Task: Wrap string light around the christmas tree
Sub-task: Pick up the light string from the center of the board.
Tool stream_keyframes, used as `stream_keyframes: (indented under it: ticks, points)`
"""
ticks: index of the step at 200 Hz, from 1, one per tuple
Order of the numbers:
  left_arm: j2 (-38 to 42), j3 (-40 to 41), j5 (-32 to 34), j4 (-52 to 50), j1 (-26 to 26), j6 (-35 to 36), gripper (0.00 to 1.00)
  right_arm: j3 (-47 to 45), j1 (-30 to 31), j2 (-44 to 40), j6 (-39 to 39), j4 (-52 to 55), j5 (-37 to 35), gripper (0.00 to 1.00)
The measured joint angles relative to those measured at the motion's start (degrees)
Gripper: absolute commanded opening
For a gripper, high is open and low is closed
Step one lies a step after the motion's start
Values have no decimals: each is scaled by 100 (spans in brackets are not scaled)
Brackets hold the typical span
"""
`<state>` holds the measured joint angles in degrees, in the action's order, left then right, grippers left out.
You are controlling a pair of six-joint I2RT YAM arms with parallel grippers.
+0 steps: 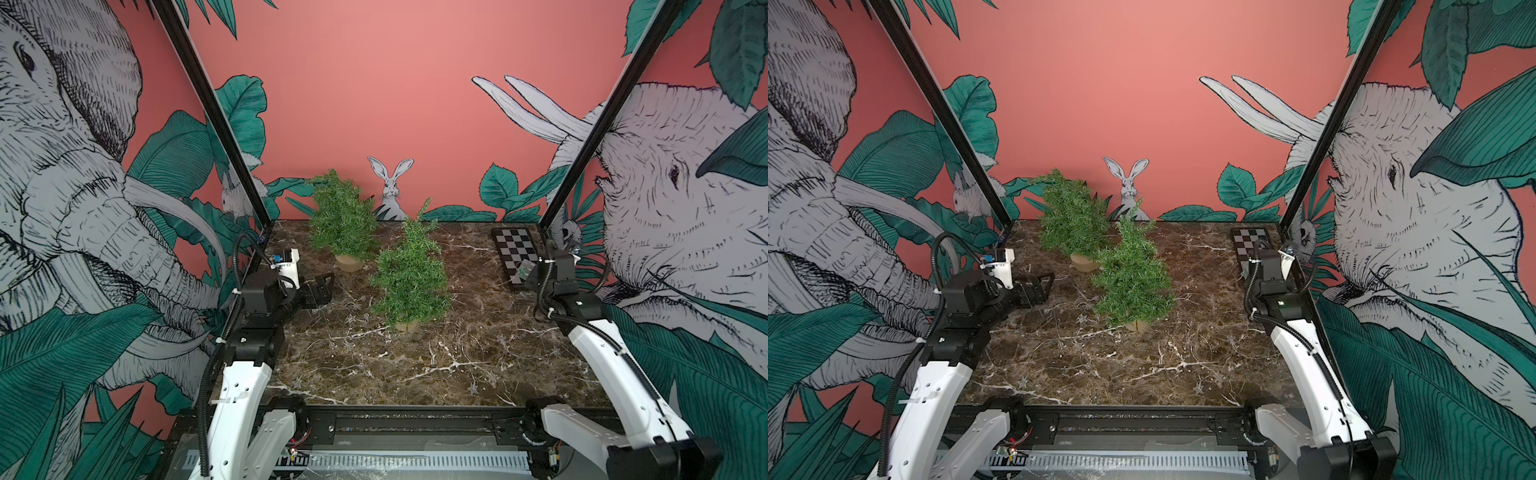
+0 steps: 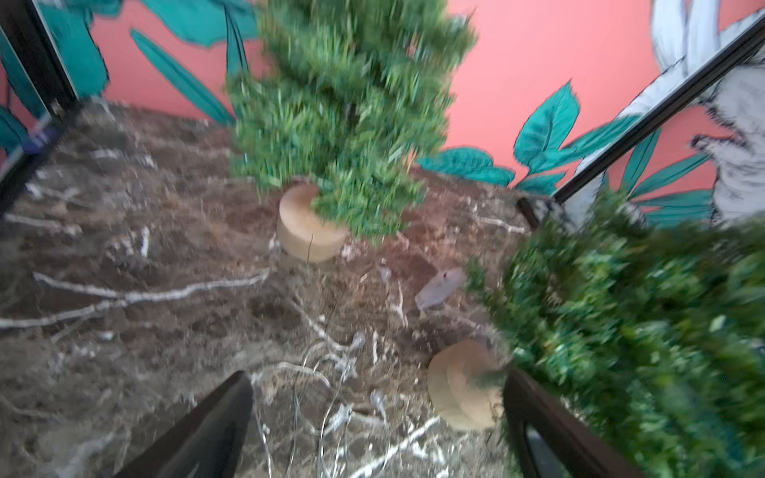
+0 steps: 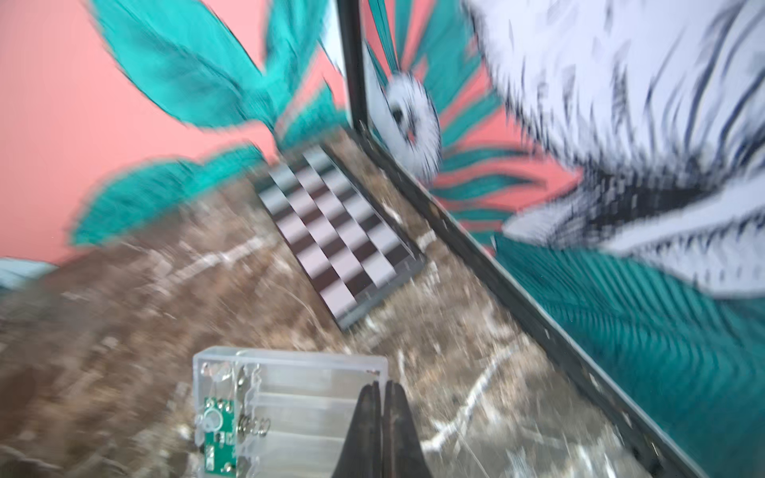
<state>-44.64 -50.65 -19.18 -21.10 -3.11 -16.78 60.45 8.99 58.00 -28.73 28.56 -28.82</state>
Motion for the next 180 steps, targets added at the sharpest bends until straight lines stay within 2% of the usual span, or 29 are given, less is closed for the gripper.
stream_keyframes:
  ticks: [32, 65, 85, 110, 143, 180]
  points:
    - [-306, -1132, -299, 50, 0, 7, 88, 686, 26, -63, 688, -562, 621, 0]
    - [-909, -2323, -1193, 293, -138, -31, 84, 1040, 70, -81, 1143, -1237, 1338, 0]
    - [-1443, -3126, -1447, 212, -678, 127, 84, 1126, 76, -72, 1335, -1591, 1779, 0]
    - [-2400, -4529, -1641, -229, -1497, 527, 84, 1405, 87, 13, 1519, -1869, 2299, 0]
    - [-3499, -6126, -2026, -616, -1947, 636, 76, 1714, 122, 83, 1690, -2306, 2855, 0]
    - [-4452, -7488, -2087, -1032, -2699, 826, 83, 1722, 221, 96, 1906, -2813, 3314, 0]
